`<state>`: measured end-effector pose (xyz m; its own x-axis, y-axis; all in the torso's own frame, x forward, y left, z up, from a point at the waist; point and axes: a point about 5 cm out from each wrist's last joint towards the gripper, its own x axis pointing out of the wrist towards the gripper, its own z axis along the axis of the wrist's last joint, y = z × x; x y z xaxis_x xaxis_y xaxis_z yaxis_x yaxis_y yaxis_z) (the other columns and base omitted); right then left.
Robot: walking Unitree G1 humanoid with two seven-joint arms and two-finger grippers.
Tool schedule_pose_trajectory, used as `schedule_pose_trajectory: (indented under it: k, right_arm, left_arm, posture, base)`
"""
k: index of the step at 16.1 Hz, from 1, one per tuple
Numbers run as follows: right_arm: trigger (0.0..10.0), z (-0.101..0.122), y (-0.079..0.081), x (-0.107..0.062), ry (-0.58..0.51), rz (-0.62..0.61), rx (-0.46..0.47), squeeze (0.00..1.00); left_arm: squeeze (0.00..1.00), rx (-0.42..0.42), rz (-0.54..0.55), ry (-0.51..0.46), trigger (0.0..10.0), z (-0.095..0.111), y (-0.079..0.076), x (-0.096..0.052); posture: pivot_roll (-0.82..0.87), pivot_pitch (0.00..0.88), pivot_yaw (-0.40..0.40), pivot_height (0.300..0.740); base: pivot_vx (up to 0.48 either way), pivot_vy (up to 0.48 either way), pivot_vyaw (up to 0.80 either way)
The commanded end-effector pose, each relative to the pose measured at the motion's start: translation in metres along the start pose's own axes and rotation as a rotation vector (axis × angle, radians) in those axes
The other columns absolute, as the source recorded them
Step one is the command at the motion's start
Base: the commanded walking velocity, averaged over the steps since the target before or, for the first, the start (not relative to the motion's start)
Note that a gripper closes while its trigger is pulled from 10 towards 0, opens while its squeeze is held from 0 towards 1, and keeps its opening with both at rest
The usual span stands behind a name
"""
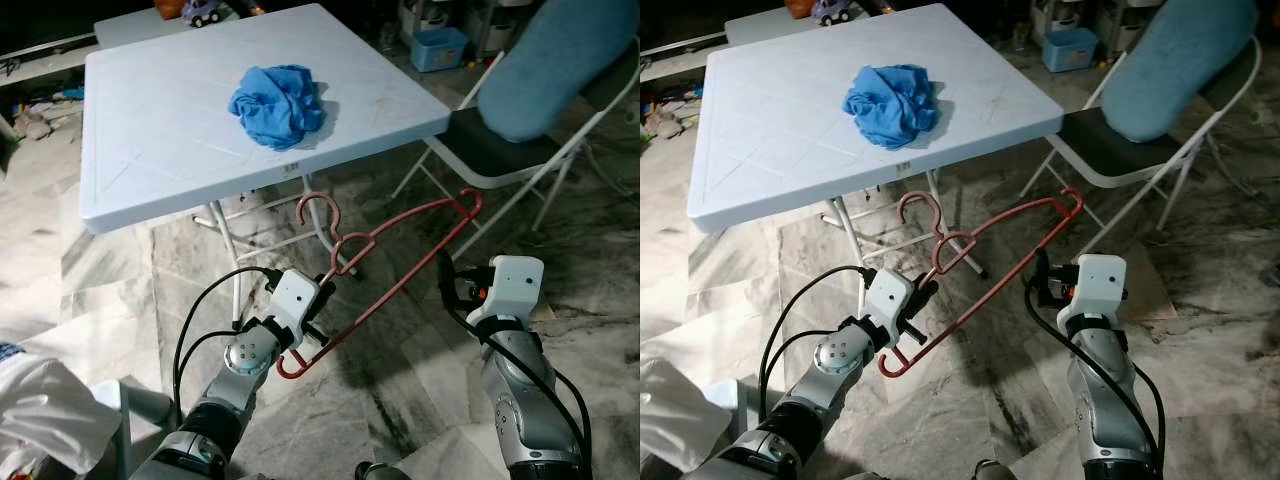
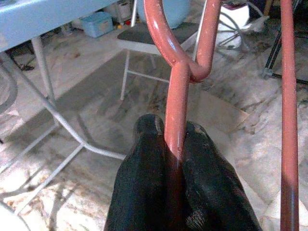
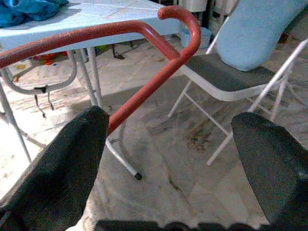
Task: Hang hanger
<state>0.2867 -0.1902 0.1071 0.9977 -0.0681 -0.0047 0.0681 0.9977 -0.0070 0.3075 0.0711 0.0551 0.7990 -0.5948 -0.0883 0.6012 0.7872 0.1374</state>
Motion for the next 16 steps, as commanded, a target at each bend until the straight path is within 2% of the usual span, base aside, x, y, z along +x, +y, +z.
schedule_pose_trajectory:
  k: [1,8,10,11,16]
  right_arm:
    - [10.0,0.0007,0.0004,0.0005,0.001,-0.002,-0.001,0.0]
    - [10.0,0.0034,0.0055,0.0006,-0.017,0.023,0.004,0.0]
    - [10.0,0.0038,0.007,-0.0008,-0.016,0.036,-0.001,0.0]
    - [10.0,0.0021,0.0071,-0.0008,-0.004,0.029,0.013,0.0]
    - [10.0,-0.0002,0.0035,-0.0035,0.002,0.013,0.012,0.0]
  left_arm:
    - [0.0,0.008,-0.029,-0.007,10.0,-0.0015,-0.0046,-0.0015]
    - [0.0,-0.006,-0.054,-0.004,10.0,-0.0028,-0.0081,-0.0002]
    - [0.0,-0.009,-0.066,-0.006,10.0,-0.0033,-0.009,-0.0006]
    - [0.0,-0.01,-0.069,-0.005,10.0,-0.0036,-0.0094,-0.0007]
    - [0.0,-0.013,-0.098,-0.001,10.0,-0.0063,-0.0123,-0.0029]
  posture:
    - [-0.23,0.142,0.094,0.74]
    - [-0.24,0.153,0.093,0.74]
    - [-0.24,0.153,0.097,0.74]
    - [-0.24,0.153,0.097,0.74]
    - [-0.25,0.155,0.1,0.74]
  base:
    - [0.0,0.0,-0.8]
    - [0.0,0.0,-0.8]
    - [0.0,0.0,0.0]
    - [0.0,0.0,-0.8]
    - [0.266,0.0,-0.8]
